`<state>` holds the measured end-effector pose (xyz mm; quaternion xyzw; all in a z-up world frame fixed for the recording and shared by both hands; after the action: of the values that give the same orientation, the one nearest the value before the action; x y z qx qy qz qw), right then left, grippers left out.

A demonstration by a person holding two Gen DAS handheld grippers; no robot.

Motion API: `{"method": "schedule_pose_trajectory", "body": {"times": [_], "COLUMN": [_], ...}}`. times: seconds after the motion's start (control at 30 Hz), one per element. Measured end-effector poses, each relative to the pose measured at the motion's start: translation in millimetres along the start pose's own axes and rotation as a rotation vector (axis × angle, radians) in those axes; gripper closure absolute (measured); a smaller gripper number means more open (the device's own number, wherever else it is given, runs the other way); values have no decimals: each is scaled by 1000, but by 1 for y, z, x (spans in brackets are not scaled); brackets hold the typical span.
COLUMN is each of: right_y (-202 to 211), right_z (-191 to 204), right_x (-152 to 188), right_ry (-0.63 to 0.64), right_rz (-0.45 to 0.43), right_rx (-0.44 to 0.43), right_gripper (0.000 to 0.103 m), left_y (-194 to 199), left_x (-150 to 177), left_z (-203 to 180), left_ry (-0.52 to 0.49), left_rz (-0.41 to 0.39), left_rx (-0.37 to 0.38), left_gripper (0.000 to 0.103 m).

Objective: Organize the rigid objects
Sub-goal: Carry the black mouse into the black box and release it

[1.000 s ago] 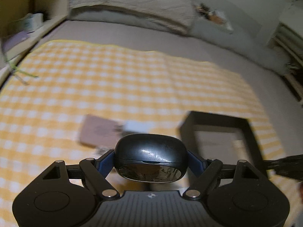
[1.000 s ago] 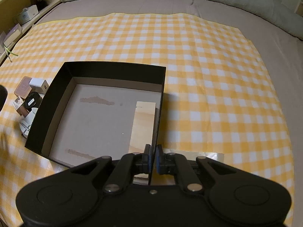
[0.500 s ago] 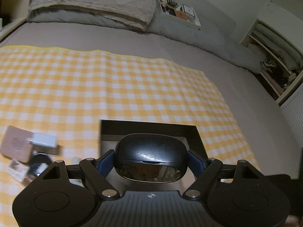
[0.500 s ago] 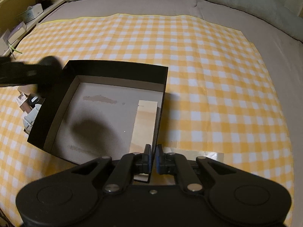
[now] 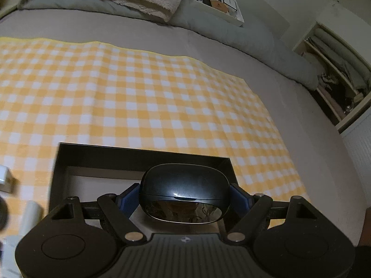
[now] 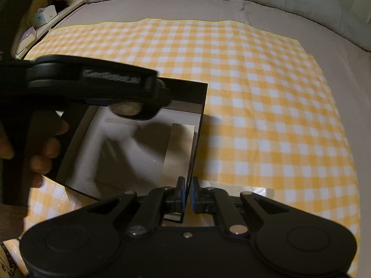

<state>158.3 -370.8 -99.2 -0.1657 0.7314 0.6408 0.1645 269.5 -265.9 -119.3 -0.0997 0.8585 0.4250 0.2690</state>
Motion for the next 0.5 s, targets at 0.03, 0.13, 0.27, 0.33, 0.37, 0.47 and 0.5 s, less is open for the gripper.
{"method": "schedule_pose_trajectory", "body": {"times": [0.03,0.13,0.27,0.33,0.37,0.47,0.5], "right_y": [0,1,2,3,3,3,3], "right_z": [0,1,1,2,2,2,2], "right_x": [0,1,3,4,4,4,4], "right_ry": [-2,-4,-3,-6,-7,-7,-7], "right_rz": [0,-1,-4,-4,-4,-3,-4], "right_rx": [-2,-4,-8,-11,-12,-13,-14], "right_gripper": [98,98,98,98,98,98,98], "left_y": [-4,-17,-32,-38,-41,-46,-47], "left_x": [0,0,1,2,2,3,3], "left_z": [0,-1,2,3,4,6,6], "left_ry": [8,26,56,66,73,81,76], "left_rz": [-4,-7,-3,-4,-6,-6,1], "left_rx": [7,24,42,50,53,56,59], "left_gripper": [22,22,22,21,20,14,14]}}
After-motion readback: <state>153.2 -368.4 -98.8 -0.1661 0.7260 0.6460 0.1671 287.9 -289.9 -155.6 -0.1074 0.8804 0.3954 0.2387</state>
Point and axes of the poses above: each gripper's, at about its wrist camera, not at the fingertips, and y roughly against the way its jaws point, z to its left, x to its underside, the point moved 3 cm from there along -y, roughly the way its jaws point, and after that the axes turned 8 degrees about x, right-handed, at the moved point
